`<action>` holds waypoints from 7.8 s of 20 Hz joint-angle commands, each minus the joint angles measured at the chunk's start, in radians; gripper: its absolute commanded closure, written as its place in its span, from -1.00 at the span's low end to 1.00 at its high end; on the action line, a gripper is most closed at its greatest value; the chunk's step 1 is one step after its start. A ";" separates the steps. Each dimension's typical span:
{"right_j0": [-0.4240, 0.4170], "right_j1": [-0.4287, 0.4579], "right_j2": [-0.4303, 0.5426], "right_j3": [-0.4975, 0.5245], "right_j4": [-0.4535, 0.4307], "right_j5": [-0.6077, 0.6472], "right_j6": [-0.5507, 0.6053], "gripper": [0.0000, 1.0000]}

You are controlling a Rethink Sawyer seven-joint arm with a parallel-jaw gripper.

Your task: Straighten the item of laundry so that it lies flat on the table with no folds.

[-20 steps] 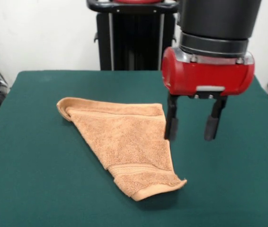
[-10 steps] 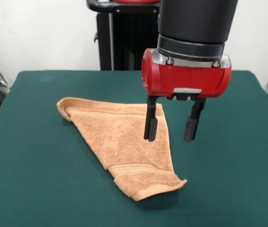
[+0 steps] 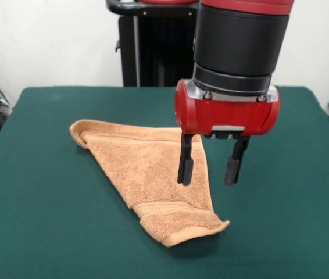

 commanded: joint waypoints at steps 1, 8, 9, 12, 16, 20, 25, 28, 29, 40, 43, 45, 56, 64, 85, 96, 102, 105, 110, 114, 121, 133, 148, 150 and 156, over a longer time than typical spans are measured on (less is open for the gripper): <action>-0.005 0.059 0.093 0.125 -0.010 -0.036 0.022 -1.00; -0.014 0.060 0.112 0.131 -0.013 -0.077 0.003 -1.00; -0.014 0.060 0.113 0.133 -0.011 -0.076 0.003 -1.00; -0.012 0.063 0.110 0.138 -0.011 -0.073 0.007 -1.00; 0.001 0.080 0.091 0.138 -0.011 -0.079 0.052 -1.00; 0.010 0.106 0.084 0.118 -0.015 -0.080 0.063 -1.00; 0.010 0.131 0.094 0.080 -0.003 -0.059 0.058 -1.00; 0.016 0.153 0.090 0.045 0.003 -0.043 0.068 -1.00; 0.017 0.152 0.089 0.045 0.003 -0.046 0.071 -1.00; 0.022 0.147 0.084 0.083 0.003 -0.118 0.091 -1.00; 0.027 0.156 0.083 0.083 0.007 -0.128 0.105 -1.00; 0.030 0.159 0.083 0.095 0.015 -0.118 0.114 -1.00; 0.050 0.181 0.070 0.127 -0.013 -0.278 0.147 -1.00; 0.055 0.199 0.067 0.121 -0.004 -0.307 0.137 -1.00; 0.039 0.176 0.082 0.158 0.027 -0.210 0.099 -1.00; 0.029 0.172 0.086 0.161 0.024 -0.185 0.069 -1.00; 0.035 0.168 0.084 0.171 0.023 -0.190 0.074 -1.00; 0.036 0.170 0.084 0.172 0.023 -0.189 0.074 -1.00; 0.039 0.175 0.079 0.165 0.023 -0.179 0.075 -1.00; 0.040 0.176 0.080 0.166 0.023 -0.178 0.076 -1.00; 0.039 0.176 0.081 0.169 0.024 -0.183 0.077 -1.00; 0.043 0.175 0.073 0.167 0.023 -0.177 0.083 -1.00; 0.048 0.139 0.058 0.278 0.006 -0.255 0.116 -1.00; 0.047 0.137 0.057 0.283 0.008 -0.253 0.119 -1.00; 0.050 0.135 0.054 0.285 0.010 -0.248 0.124 -1.00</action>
